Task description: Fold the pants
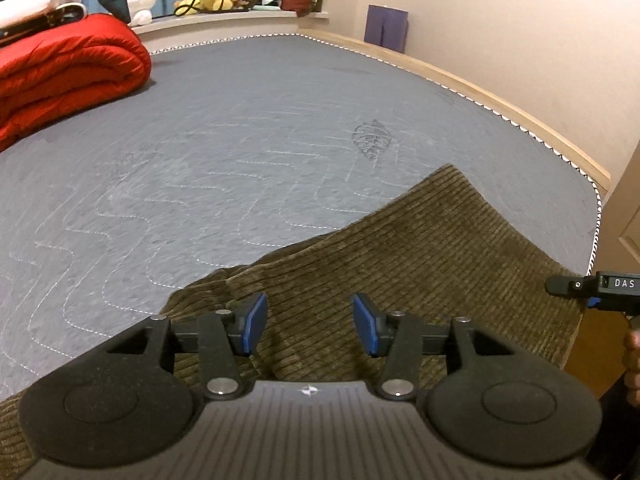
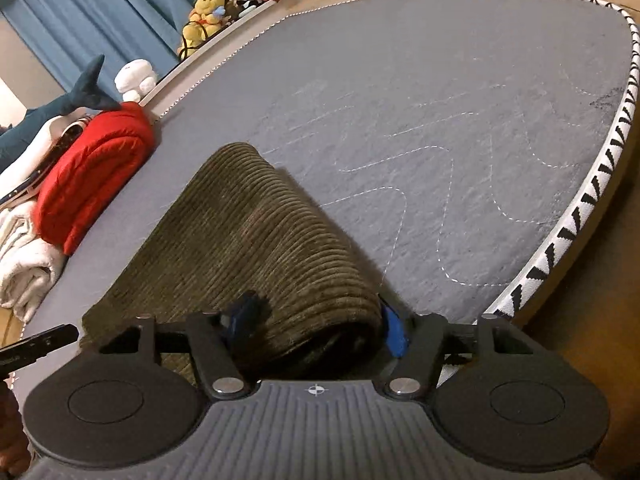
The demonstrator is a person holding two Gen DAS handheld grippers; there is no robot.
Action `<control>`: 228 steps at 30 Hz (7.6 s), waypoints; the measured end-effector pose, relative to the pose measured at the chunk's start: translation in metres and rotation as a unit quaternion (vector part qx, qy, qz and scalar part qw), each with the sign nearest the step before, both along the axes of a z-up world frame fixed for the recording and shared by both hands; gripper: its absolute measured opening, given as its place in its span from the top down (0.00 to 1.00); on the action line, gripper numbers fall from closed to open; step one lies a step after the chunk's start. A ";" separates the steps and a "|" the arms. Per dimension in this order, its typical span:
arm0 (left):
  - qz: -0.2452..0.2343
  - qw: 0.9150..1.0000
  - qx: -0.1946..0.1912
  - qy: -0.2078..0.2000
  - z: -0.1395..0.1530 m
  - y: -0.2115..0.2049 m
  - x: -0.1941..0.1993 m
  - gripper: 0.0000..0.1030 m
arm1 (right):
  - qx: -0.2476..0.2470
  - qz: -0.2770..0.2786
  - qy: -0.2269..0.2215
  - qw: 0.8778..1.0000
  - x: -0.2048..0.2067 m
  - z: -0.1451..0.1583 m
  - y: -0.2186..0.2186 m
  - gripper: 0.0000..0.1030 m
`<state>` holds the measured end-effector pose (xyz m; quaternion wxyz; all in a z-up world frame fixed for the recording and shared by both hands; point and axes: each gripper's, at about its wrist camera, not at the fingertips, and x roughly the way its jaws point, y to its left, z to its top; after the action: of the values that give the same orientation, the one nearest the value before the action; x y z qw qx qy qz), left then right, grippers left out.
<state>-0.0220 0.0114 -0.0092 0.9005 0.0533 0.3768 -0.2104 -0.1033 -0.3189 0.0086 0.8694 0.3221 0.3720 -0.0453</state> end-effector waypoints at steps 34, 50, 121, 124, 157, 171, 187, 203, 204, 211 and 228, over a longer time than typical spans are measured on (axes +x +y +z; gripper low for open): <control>-0.015 0.972 -0.228 0.055 0.027 0.042 0.002 0.42 | -0.467 0.324 -0.384 0.727 -0.126 0.058 0.252 0.71; 0.164 0.959 -0.230 0.020 0.035 0.297 -0.047 0.80 | -0.103 0.474 -0.437 0.758 -0.111 0.126 0.268 0.36; 0.014 0.998 0.047 0.025 -0.021 0.064 0.007 0.64 | -0.151 0.390 -0.011 0.909 0.152 0.034 0.087 0.64; 0.028 0.998 0.042 0.024 -0.017 0.067 0.005 0.62 | -0.154 0.375 -0.017 0.914 0.143 0.039 0.085 0.60; 0.240 0.970 0.002 0.028 0.007 0.003 -0.065 0.00 | -0.234 0.207 -0.106 0.944 0.076 0.063 0.147 0.07; 0.261 0.965 0.001 0.033 0.004 0.012 -0.060 0.00 | -0.227 0.225 -0.073 0.945 0.076 0.057 0.154 0.03; 0.246 0.969 0.000 0.025 0.008 0.007 -0.066 0.00 | -0.224 0.222 -0.073 0.946 0.072 0.060 0.151 0.01; 0.243 0.970 0.000 0.024 0.011 0.005 -0.068 0.00 | -0.229 0.227 -0.069 0.944 0.072 0.058 0.155 0.01; 0.243 0.970 0.000 0.024 0.011 0.005 -0.068 0.00 | -0.229 0.227 -0.068 0.944 0.072 0.058 0.155 0.01; 0.242 0.970 -0.001 0.024 0.011 0.005 -0.068 0.00 | -0.231 0.228 -0.069 0.943 0.071 0.056 0.156 0.01; 0.234 0.972 -0.001 0.021 0.011 0.006 -0.067 0.00 | -0.232 0.231 -0.070 0.942 0.070 0.057 0.159 0.01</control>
<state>-0.0895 0.0170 0.0015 0.9167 -0.0421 0.3974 0.0045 -0.0330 -0.1602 0.0654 0.9306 0.0191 0.3531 0.0943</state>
